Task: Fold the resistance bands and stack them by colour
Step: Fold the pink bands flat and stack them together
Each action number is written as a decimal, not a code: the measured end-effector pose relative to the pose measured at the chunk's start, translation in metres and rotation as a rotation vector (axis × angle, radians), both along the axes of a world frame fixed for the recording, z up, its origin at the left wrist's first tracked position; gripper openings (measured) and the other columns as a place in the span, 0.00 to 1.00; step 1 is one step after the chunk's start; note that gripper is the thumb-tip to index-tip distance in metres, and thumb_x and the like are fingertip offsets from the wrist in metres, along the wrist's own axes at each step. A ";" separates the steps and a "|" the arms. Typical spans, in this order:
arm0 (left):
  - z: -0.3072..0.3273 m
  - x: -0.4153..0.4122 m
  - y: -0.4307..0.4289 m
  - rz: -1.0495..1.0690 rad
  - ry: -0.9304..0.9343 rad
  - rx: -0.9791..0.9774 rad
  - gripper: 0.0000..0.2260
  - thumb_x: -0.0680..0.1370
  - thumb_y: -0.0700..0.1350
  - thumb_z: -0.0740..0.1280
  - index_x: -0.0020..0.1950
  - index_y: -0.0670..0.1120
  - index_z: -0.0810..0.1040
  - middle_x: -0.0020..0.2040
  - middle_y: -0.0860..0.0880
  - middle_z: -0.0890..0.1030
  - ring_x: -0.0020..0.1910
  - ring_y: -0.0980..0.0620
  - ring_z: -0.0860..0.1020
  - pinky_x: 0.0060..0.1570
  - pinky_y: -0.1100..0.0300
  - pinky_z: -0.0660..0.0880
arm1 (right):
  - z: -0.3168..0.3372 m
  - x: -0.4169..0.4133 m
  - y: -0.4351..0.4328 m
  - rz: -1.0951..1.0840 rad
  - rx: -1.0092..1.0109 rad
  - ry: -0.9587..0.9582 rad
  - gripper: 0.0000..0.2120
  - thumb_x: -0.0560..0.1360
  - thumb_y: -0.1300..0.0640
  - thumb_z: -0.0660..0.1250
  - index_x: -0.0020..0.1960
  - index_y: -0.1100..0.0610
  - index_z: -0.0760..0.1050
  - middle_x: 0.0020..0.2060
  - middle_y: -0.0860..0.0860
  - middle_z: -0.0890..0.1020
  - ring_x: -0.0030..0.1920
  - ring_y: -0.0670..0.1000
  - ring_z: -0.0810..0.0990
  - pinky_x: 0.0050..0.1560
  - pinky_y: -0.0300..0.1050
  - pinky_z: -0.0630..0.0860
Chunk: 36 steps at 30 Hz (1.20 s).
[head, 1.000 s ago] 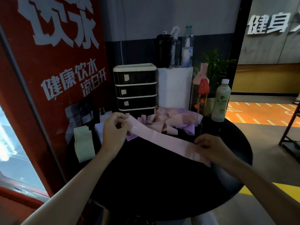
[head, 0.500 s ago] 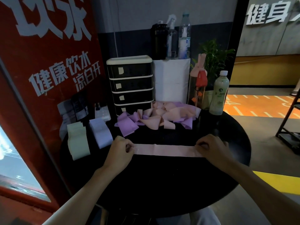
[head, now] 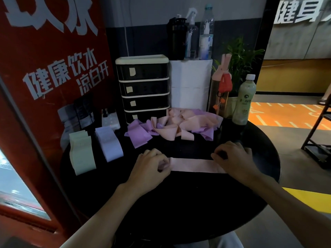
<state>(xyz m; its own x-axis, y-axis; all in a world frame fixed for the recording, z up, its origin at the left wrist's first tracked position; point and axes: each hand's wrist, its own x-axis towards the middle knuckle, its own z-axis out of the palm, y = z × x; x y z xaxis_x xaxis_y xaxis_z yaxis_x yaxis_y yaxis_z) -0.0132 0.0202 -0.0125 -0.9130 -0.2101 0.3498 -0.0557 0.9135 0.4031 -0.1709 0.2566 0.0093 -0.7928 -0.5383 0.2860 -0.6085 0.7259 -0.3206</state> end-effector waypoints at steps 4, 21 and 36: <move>-0.003 -0.001 -0.002 0.000 -0.006 0.002 0.09 0.77 0.59 0.67 0.51 0.56 0.80 0.52 0.59 0.74 0.52 0.57 0.71 0.57 0.55 0.69 | 0.016 -0.001 -0.048 0.126 -0.098 0.050 0.07 0.75 0.46 0.66 0.43 0.48 0.78 0.43 0.44 0.80 0.50 0.49 0.74 0.50 0.48 0.62; -0.003 -0.004 -0.005 0.030 0.002 0.018 0.11 0.77 0.60 0.64 0.47 0.53 0.78 0.50 0.56 0.73 0.53 0.54 0.70 0.59 0.52 0.68 | 0.017 -0.042 -0.185 0.158 0.060 0.011 0.11 0.74 0.53 0.63 0.54 0.48 0.79 0.57 0.55 0.78 0.62 0.58 0.70 0.58 0.52 0.65; 0.015 0.004 -0.003 -0.013 0.303 0.086 0.05 0.76 0.50 0.68 0.49 0.50 0.78 0.48 0.55 0.78 0.50 0.54 0.75 0.51 0.54 0.74 | 0.092 0.001 -0.119 0.419 -0.492 -0.200 0.07 0.77 0.65 0.65 0.49 0.59 0.82 0.41 0.47 0.81 0.35 0.34 0.77 0.35 0.28 0.71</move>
<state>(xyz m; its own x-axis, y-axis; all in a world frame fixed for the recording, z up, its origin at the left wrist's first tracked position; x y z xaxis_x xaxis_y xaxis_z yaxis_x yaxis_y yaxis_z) -0.0087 0.0177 0.0029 -0.7728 -0.2399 0.5876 0.0899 0.8751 0.4754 -0.1700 0.1380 0.1011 -0.6084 -0.6568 0.4455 -0.7012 0.1819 -0.6893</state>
